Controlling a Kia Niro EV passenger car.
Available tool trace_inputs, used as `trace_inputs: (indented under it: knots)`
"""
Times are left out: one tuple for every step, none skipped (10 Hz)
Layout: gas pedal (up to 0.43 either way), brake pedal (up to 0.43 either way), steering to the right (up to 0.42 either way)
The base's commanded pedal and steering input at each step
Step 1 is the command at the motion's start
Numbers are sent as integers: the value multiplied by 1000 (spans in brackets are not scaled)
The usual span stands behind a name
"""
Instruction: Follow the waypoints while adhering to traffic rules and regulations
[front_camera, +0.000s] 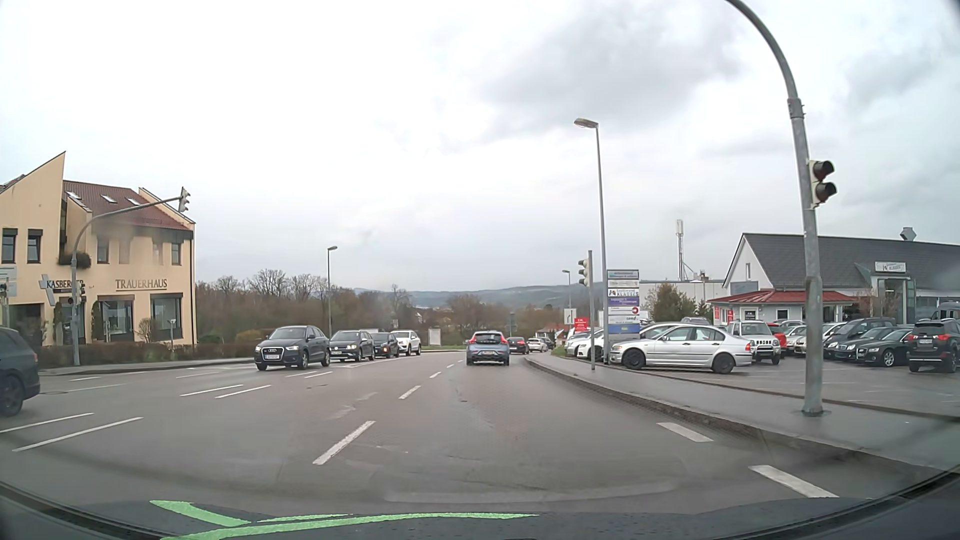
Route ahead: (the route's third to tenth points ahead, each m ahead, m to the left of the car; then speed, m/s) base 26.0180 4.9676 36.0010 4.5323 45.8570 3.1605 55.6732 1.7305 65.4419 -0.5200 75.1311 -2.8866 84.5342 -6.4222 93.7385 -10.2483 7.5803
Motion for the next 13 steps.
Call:
trace_inputs:
  knots:
    - [169,0,2]
    - [169,0,2]
    - [169,0,3]
    - [169,0,3]
    - [169,0,4]
    - [169,0,5]
    - [169,0,5]
    - [169,0,5]
    - [157,0,5]
    - [150,0,5]
    - [150,0,5]
    - [150,0,4]
    - [130,0,3]
